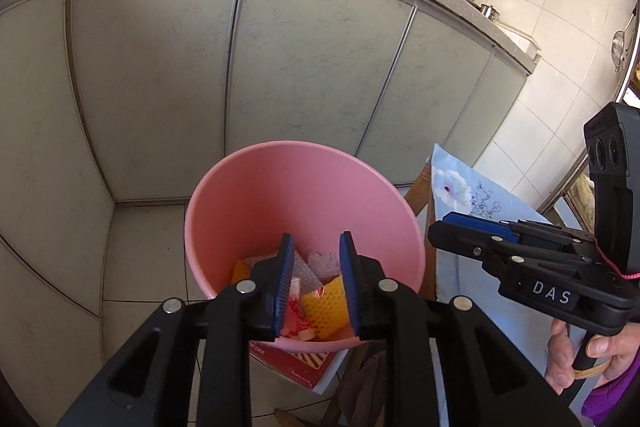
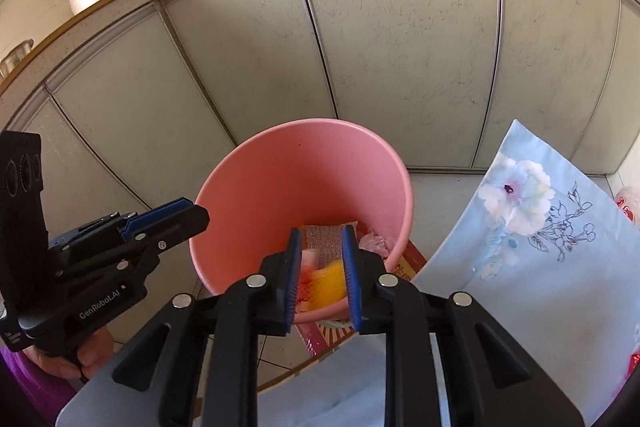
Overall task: Collect trash
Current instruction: 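Carry the carton and yellow net over the pink bin and open both tools, then move both tools back toward the red box and red bag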
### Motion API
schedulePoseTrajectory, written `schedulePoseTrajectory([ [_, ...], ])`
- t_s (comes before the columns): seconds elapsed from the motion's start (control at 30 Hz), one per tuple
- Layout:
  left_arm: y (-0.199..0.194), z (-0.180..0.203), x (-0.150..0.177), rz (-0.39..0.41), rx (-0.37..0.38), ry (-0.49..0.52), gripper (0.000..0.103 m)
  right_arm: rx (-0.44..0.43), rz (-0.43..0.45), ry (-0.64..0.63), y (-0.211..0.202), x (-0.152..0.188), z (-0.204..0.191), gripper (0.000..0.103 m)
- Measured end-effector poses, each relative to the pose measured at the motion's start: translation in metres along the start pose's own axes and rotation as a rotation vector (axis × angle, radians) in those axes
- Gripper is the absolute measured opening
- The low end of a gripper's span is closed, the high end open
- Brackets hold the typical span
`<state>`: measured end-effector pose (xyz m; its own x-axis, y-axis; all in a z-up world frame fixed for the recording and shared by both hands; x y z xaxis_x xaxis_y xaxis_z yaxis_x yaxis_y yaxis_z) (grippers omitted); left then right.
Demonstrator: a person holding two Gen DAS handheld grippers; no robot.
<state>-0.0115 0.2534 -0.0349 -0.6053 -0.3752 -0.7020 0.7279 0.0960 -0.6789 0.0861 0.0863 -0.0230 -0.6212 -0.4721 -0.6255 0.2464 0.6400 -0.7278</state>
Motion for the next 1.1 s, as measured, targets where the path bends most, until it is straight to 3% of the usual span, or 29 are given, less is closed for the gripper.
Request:
schedulePoseTrajectory([
  [0.23, -0.015, 0.023, 0.008, -0.002, -0.011, 0.028, 0.032, 0.036, 0.063, -0.014, -0.043, 0.013, -0.001, 0.021],
  [0.4, -0.018, 0.048, 0.013, -0.018, 0.029, 0.048, 0.035, 0.105, 0.124, -0.034, -0.095, 0.04, -0.001, 0.021],
  [0.73, -0.035, 0.123, 0.033, -0.023, 0.097, 0.191, 0.038, 0.235, 0.218, 0.045, -0.175, 0.104, 0.018, 0.021],
  [0.83, -0.041, 0.144, 0.042, -0.015, 0.103, 0.245, 0.043, 0.272, 0.234, 0.065, -0.19, 0.122, 0.025, 0.03],
  [1.1, -0.045, 0.185, 0.058, -0.028, 0.166, 0.334, 0.044, 0.37, 0.289, 0.18, -0.23, 0.166, 0.057, 0.03],
])
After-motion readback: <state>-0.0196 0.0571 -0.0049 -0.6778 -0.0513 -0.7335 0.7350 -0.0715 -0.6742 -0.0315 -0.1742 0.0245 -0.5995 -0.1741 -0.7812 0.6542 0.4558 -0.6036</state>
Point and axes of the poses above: each gripper's, at about its wrist camera, not at the fingertips, and y roughly the way its jaws point, z to its right, x to its underside, the point moved 3 cm from there along y, roughly the way its jaws point, and after that the axes turned 2 degrees about -x, right-handed, at the moved point
